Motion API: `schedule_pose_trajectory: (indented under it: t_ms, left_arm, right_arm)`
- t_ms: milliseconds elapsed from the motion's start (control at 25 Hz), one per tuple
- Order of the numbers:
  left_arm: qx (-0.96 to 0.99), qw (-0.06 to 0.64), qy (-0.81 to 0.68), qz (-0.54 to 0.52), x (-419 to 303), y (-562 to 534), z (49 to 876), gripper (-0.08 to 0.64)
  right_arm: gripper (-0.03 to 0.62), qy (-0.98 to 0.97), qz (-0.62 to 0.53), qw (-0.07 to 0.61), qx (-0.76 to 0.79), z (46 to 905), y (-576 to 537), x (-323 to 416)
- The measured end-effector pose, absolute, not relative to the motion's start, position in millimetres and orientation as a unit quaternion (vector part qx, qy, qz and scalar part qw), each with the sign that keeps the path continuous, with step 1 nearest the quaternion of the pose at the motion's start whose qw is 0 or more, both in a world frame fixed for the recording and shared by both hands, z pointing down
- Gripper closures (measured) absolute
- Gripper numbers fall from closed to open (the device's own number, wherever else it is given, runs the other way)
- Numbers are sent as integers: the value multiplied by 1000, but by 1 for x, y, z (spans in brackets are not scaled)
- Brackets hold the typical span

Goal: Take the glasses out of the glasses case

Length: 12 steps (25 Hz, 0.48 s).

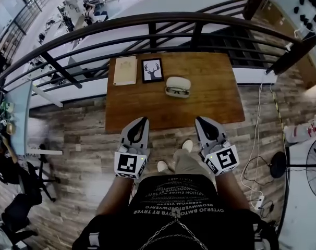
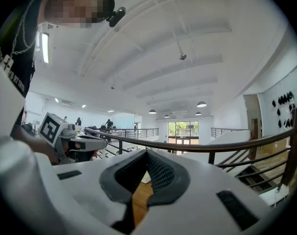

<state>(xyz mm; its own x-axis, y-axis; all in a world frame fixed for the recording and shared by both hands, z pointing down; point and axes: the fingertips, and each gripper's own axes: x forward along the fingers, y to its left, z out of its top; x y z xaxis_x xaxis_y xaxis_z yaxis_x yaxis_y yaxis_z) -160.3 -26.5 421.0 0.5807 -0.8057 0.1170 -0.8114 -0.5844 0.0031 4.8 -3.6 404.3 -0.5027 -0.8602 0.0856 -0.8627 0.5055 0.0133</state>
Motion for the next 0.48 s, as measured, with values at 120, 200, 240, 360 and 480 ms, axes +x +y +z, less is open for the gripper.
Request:
schedule_pose_trajectory:
  t_ms: [120, 200, 240, 360, 480]
  left_arm:
    - [882, 33, -467, 52, -167, -28, 426, 531]
    - [878, 37, -474, 51, -172, -31, 427, 531]
    - [877, 38, -477, 50, -174, -32, 427, 531]
    - [873, 37, -484, 43, -173, -38, 425, 531]
    - [871, 30, -489, 27, -170, -48, 419, 532]
  right_arm:
    - [578, -872, 18, 41, 488, 406, -9, 0]
    - [577, -875, 16, 41, 481, 406, -14, -4]
    - [577, -877, 14, 41, 478, 405, -16, -6]
    - [577, -881, 8, 44, 471, 407, -23, -6]
    - [577, -881, 9, 48, 470, 410, -31, 0]
